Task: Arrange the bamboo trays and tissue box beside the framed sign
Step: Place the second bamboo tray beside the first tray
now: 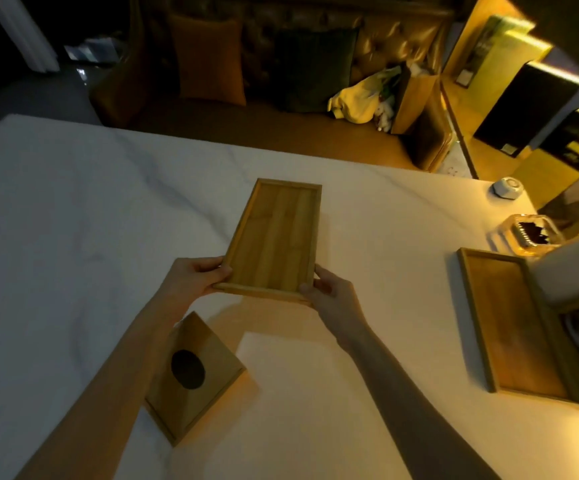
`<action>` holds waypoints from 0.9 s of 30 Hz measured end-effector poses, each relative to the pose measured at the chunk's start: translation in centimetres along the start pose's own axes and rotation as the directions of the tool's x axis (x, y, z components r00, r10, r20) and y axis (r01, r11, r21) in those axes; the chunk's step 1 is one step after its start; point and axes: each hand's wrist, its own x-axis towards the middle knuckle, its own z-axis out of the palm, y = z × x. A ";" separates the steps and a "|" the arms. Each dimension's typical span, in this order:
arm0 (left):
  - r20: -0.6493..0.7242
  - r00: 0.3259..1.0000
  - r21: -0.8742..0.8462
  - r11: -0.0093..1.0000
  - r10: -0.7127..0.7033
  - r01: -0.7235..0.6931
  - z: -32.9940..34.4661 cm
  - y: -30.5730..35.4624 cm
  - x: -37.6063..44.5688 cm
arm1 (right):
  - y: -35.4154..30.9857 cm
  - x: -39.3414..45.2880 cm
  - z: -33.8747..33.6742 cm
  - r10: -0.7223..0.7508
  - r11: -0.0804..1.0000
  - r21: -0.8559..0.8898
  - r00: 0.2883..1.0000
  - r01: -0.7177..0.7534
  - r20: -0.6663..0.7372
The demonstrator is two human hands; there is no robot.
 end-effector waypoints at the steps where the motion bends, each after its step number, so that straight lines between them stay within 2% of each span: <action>1: 0.005 1.000 -0.002 1.000 0.015 -0.015 0.9 0.4 -0.7 | 0.0 -0.6 -0.9 -0.022 1.000 -0.013 1.000 0.022 0.000; 6: 0.050 0.997 0.019 0.998 0.061 -0.062 5.0 1.3 -4.0 | 0.8 -3.8 -5.1 -0.111 0.991 -0.072 0.994 0.109 -0.022; 13: 0.096 0.992 0.043 0.996 0.078 -0.083 10.6 1.2 -6.6 | 2.3 -7.9 -10.2 -0.134 0.987 -0.106 0.985 0.122 -0.107; 21: 0.152 0.985 0.107 0.989 0.082 -0.099 17.8 -0.1 -7.3 | 4.9 -10.3 -15.5 -0.020 0.991 -0.136 0.974 -0.010 -0.224; 27: 0.168 0.983 0.208 0.972 0.076 -0.110 22.0 -2.1 -7.0 | 7.7 -10.6 -18.5 0.047 0.976 -0.194 0.967 -0.097 -0.249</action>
